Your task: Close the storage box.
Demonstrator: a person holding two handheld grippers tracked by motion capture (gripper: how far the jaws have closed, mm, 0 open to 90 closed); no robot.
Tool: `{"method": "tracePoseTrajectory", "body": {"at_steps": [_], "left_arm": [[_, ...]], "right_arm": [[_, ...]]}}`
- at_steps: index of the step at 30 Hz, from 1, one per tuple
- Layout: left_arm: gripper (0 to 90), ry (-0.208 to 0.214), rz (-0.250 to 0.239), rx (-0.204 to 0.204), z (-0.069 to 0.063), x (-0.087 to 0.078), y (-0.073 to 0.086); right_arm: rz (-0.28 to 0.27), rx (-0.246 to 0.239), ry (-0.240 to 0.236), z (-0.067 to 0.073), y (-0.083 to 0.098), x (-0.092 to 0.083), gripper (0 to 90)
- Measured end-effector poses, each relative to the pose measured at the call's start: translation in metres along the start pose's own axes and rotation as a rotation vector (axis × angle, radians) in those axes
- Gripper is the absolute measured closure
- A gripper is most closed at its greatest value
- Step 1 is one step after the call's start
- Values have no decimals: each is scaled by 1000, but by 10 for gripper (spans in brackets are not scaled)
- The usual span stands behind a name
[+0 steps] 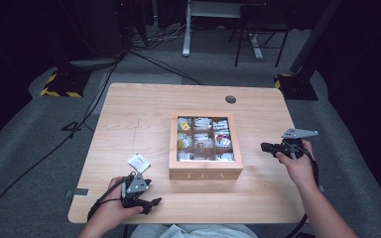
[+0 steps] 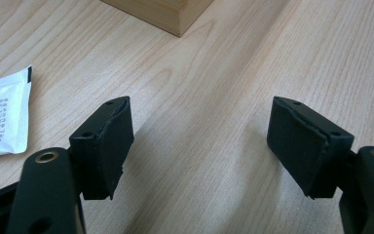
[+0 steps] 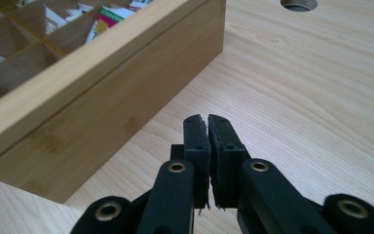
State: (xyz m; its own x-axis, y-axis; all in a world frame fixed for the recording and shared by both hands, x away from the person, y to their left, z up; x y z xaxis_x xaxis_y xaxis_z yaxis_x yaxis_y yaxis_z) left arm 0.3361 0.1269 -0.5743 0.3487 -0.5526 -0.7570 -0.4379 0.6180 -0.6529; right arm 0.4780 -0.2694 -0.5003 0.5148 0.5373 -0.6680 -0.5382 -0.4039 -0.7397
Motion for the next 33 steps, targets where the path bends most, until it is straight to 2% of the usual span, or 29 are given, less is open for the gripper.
{"method": "tracePoseTrajectory", "body": {"at_steps": [6, 10, 15, 19, 23, 28, 30, 33], "left_arm": [[257, -2, 1, 3, 0, 0, 0], [257, -2, 2, 4, 0, 0, 0], [255, -3, 2, 4, 0, 1, -1], [249, -1, 4, 8, 0, 2, -2], [249, -1, 4, 8, 0, 2, -2], [249, -2, 4, 8, 0, 2, -2], [249, -2, 4, 7, 0, 2, -2], [249, -2, 4, 8, 0, 2, -2]], "right_arm": [[11, 20, 31, -11, 16, 8, 800], [13, 49, 65, -18, 26, 14, 690], [19, 46, 101, -24, 38, 21, 520], [34, 45, 114, -28, 47, 27, 425], [37, 44, 137, -32, 52, 29, 368], [73, 29, 154, -32, 59, 32, 309], [53, 29, 160, -32, 59, 34, 283], [59, 27, 154, -32, 60, 34, 217]]}}
Point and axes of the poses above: each handheld gripper's, and its own axes: x roughly forward along the jaws, y roughly out of its underside, z roughly to its left, the point moved 10 cm from there along x, roughly forward along the jaws, and after that the axes turned 4 degrees about z, right-handed, at the moved point
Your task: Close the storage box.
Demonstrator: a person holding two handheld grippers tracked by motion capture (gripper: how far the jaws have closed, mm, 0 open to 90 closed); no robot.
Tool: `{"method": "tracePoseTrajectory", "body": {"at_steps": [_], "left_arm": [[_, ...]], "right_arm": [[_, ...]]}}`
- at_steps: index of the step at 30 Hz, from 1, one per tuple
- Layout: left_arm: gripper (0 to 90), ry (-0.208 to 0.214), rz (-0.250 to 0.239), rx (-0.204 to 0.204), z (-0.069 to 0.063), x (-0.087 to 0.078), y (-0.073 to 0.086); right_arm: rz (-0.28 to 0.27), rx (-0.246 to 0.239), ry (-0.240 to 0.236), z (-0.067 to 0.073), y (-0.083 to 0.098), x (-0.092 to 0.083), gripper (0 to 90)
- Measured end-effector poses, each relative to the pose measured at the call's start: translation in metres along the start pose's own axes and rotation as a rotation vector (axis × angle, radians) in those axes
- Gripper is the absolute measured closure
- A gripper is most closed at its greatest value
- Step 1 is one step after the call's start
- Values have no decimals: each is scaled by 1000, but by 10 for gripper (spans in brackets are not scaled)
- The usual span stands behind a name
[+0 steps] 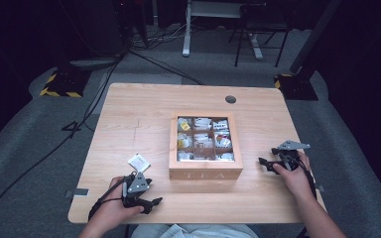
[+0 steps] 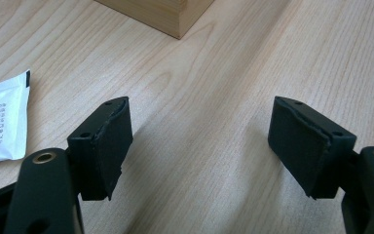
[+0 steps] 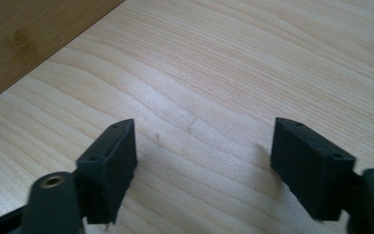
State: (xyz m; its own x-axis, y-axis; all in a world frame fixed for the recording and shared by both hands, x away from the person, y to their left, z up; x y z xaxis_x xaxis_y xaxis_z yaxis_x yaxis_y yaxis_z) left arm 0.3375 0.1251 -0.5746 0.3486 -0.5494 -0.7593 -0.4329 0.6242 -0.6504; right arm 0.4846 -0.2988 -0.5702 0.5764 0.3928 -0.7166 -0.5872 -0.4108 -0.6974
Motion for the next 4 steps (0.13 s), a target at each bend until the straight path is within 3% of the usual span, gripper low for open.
{"method": "tracePoseTrajectory", "body": {"at_steps": [4], "left_arm": [[249, -1, 0, 0, 0, 0, 0]], "right_arm": [[12, 5, 2, 0, 1, 1, 166]]}}
Point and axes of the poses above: each handheld gripper's, and its own axes: x roughly forward along the jaws, y roughly out of its underside, z roughly to its left, the point moved 10 cm from there along x, roughly forward along the jaws, and after that the axes turned 4 degrees about z, right-handed, at the moved point
